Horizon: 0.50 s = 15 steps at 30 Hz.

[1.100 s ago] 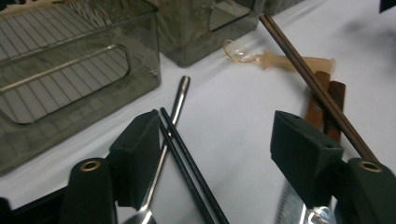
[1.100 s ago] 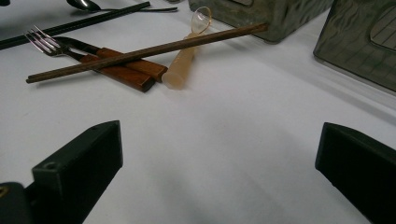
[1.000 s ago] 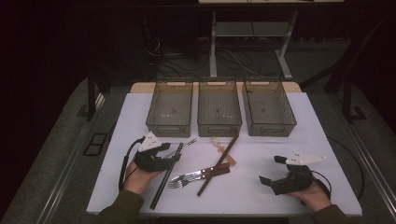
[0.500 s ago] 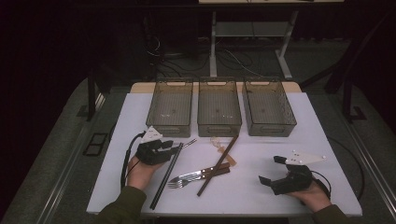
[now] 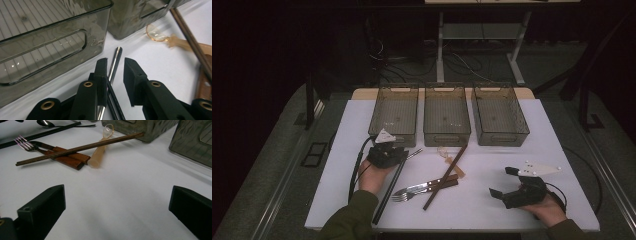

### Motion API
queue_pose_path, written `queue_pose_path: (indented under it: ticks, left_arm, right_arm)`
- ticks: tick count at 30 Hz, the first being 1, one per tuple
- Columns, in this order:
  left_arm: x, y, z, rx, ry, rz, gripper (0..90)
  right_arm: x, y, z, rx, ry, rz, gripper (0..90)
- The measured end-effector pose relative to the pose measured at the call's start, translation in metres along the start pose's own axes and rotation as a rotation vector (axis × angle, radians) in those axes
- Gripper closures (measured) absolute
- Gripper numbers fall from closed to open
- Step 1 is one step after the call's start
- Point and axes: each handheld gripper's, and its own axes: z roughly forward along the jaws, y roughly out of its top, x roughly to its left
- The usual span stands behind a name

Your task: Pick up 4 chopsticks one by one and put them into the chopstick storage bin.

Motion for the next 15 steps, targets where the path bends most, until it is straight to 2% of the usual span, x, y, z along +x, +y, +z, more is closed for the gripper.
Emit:
queue_pose_path:
  ticks: [4, 6, 13, 15]
  left_arm:
    - [-0.001, 0.004, 0.009, 0.024, 0.024, -0.013, 72.5]
    - [-0.002, 0.006, 0.013, 0.038, 0.047, -0.006, 72.5]
    - [0.000, 0.005, 0.019, 0.083, 0.052, -0.003, 72.3]
    - [0.000, 0.005, 0.020, 0.092, 0.057, -0.013, 72.2]
  right_arm:
    - [0.000, 0.000, 0.000, 0.000, 0.000, 0.000, 0.7]
    - [0.000, 0.000, 0.000, 0.002, -0.001, -0.001, 0.7]
    - [0.000, 0.000, 0.000, 0.003, 0.000, -0.001, 0.7]
    - [0.000, 0.000, 0.000, 0.004, 0.000, -0.001, 0.7]
